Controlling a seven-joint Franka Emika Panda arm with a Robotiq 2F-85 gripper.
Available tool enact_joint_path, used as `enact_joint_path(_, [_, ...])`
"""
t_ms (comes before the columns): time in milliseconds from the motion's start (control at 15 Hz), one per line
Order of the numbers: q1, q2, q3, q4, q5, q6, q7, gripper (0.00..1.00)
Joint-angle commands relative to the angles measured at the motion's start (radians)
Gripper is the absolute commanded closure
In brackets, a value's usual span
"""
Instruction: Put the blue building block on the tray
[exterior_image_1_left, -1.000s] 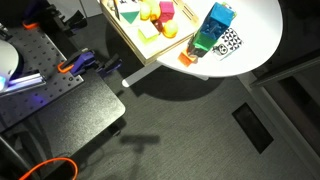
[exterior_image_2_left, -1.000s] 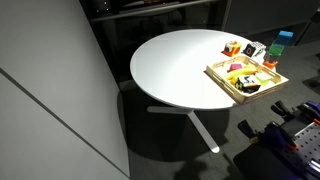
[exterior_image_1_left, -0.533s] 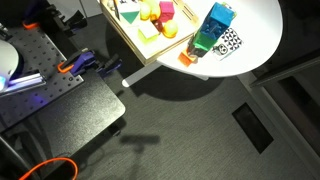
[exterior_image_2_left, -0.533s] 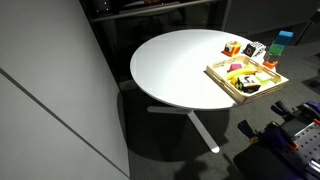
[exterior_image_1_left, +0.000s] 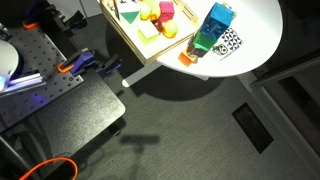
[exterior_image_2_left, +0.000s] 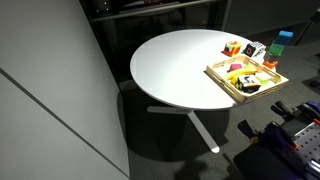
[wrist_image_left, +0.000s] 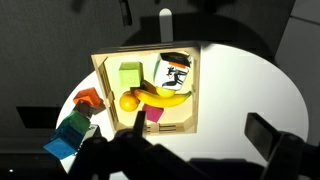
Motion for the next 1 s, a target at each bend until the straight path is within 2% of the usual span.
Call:
enact_joint_path(0, [-0.007, 0.001, 0.005, 0.003, 0.006, -0.003, -0.006, 0.0])
enact_joint_path(667, [-0.007, 0.001, 0.005, 0.003, 0.006, -0.003, -0.006, 0.0])
enact_joint_path(933, [-0.026, 0.07, 0.002, 0.009, -0.005, 0.051, 0.004, 0.0])
